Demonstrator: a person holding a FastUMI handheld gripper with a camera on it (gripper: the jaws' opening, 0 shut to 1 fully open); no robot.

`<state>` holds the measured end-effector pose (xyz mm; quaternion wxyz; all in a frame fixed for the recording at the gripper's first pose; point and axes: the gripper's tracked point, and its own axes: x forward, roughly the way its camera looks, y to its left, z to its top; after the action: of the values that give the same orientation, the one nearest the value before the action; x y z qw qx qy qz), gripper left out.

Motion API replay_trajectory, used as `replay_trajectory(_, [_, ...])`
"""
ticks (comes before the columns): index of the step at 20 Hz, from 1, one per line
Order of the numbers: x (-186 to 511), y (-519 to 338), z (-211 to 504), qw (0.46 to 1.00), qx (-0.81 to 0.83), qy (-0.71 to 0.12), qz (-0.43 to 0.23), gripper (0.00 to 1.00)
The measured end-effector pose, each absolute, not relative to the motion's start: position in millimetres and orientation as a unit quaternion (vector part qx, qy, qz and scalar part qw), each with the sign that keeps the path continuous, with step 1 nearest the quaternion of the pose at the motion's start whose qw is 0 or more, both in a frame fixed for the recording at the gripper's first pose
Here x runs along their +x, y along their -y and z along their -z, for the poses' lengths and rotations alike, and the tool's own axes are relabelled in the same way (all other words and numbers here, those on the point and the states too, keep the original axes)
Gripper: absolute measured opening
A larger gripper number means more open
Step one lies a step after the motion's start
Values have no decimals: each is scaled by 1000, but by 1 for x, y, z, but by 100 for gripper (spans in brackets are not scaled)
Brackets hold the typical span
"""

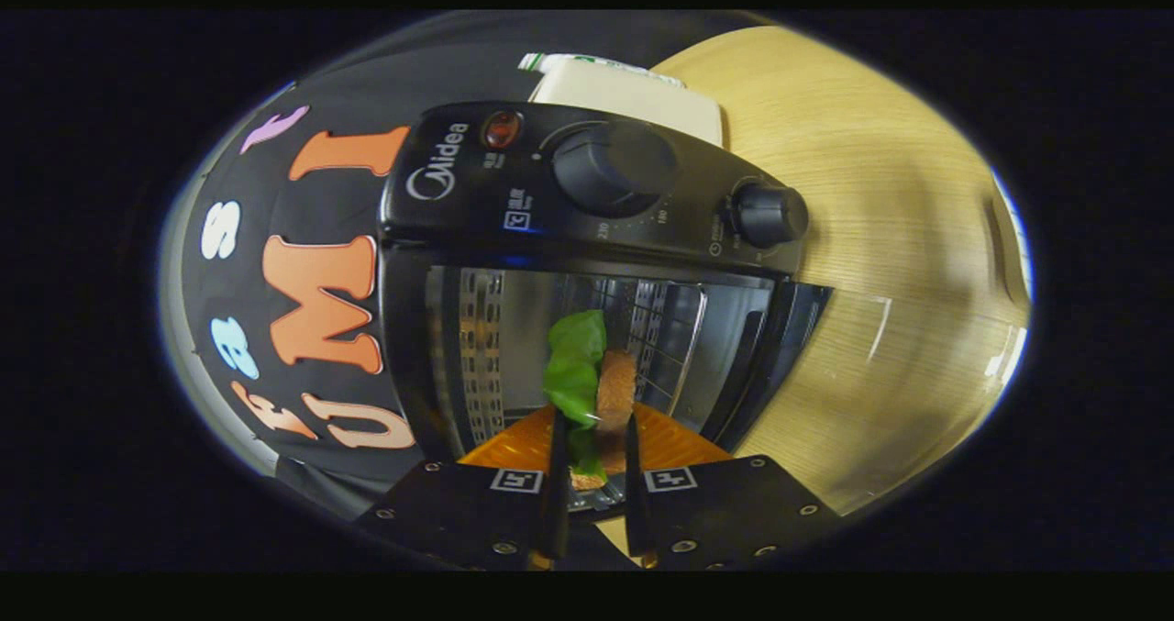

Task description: Open the toaster oven, put the food inside, and close the toaster oven door.

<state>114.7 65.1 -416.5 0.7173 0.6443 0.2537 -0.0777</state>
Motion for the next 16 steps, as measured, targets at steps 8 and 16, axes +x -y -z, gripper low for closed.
replay_trajectory(8, [107,-64,420,711,633,-291,100,51])
replay_trajectory(16, [82,-53,422,732,589,-322,117,97])
